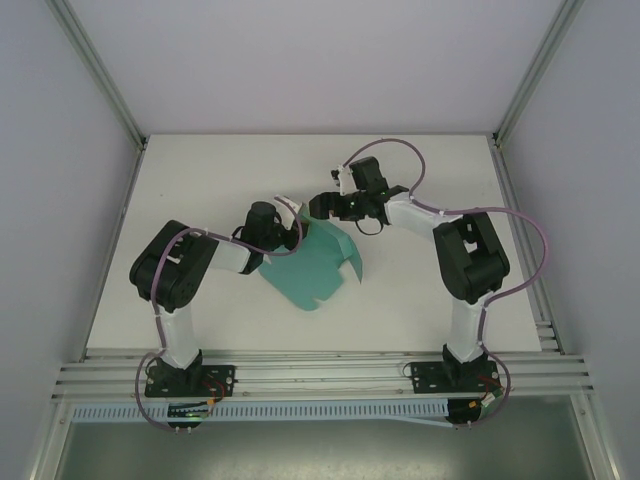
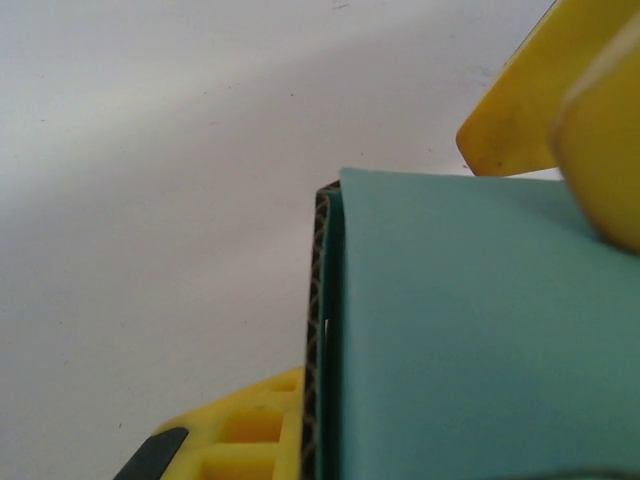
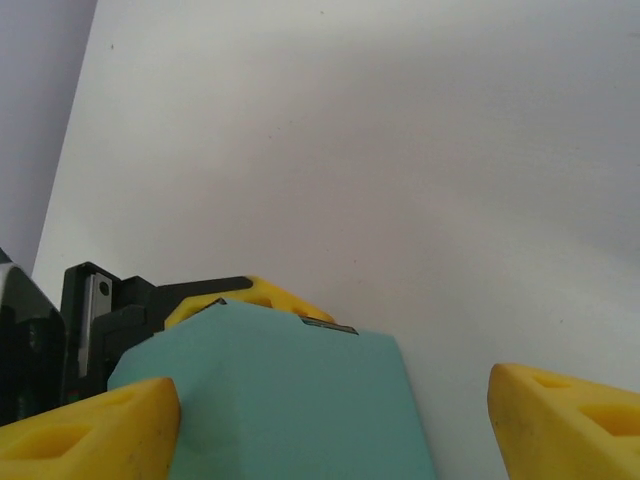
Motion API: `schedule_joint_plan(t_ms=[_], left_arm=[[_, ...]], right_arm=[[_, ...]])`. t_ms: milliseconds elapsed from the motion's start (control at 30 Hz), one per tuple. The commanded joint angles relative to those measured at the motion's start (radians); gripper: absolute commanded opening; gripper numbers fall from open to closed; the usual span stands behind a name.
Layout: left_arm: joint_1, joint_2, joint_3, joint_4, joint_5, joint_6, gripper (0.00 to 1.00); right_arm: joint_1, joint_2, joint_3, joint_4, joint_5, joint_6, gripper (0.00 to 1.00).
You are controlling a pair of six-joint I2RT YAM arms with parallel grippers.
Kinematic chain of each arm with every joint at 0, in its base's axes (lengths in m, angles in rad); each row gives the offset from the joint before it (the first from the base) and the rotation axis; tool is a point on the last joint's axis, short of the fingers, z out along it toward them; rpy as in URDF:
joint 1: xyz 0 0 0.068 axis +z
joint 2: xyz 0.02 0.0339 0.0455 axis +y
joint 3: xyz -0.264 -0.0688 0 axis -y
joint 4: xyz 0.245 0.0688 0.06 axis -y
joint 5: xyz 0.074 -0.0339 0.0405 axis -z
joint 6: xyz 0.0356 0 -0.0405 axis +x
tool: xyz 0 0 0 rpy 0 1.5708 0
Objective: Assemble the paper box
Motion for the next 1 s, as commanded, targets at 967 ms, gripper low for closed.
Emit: schedule_joint_plan(t_ms=[967], left_arm=[[-0.005,0.038,0.036,-0.034,-0.003,0.019,0.00]], right_arm=[[0.059,0.113,-0.091,-0.313,0.301,-0.043,0.73]])
